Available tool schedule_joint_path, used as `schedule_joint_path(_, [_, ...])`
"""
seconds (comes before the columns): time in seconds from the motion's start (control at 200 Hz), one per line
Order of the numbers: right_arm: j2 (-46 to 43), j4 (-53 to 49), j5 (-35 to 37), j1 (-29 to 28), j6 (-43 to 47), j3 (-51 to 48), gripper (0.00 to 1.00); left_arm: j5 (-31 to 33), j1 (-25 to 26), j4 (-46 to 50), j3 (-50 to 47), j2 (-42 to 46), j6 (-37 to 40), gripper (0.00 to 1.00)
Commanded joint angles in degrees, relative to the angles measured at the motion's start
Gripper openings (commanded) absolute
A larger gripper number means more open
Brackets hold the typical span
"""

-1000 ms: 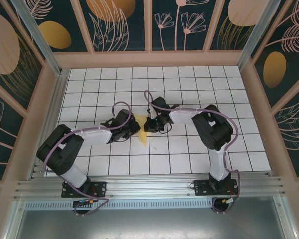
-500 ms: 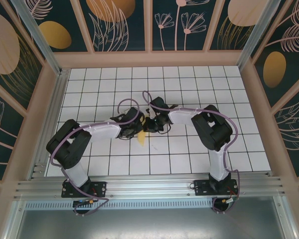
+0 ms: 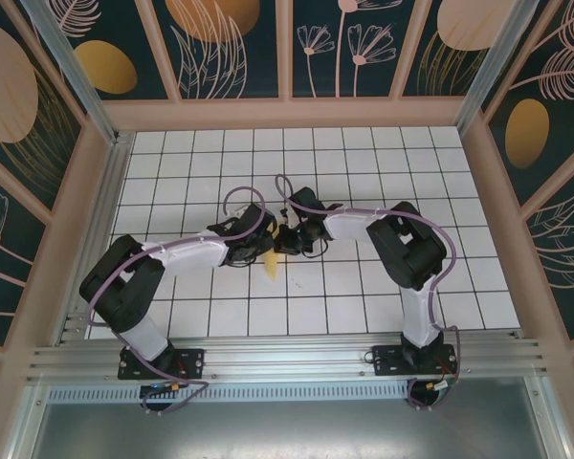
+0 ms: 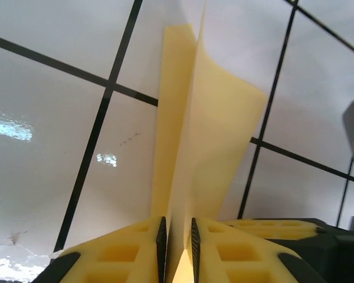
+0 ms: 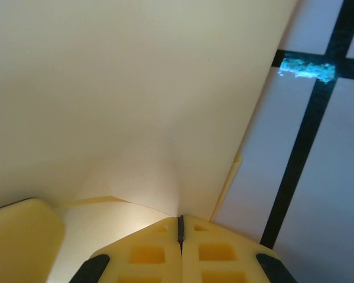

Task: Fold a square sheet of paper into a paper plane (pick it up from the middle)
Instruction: Fold the wing for the fifth time at the center of the table.

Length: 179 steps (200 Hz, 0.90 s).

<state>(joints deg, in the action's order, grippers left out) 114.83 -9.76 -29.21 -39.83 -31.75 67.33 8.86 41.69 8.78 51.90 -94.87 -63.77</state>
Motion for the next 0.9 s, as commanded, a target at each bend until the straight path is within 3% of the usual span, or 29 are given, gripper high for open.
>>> schedule_joint_path(0.0, [4.22, -4.11, 2.84, -0.43, -0.69, -3.03, 0.05, -0.29, 0.19, -0.71, -0.99, 1.69, -1.02, 0.21])
schedule_joint_path(0.09, [4.18, -4.18, 2.84, -0.25, -0.68, -3.08, 0.05, -0.26, 0.2, -0.62, -1.26, 2.19, -0.88, 0.2])
schedule_joint_path(0.295, [4.18, -4.04, 2.59, -0.24, -0.71, -2.91, 0.05, 0.02, 0.15, -0.85, -0.72, 1.34, -0.51, 0.08])
schedule_joint_path(0.891, [4.14, -1.86, -0.56, 0.9, -1.06, -4.75, 0.04, 0.93, -0.98, -5.97, 1.67, -3.0, -7.68, 0.07])
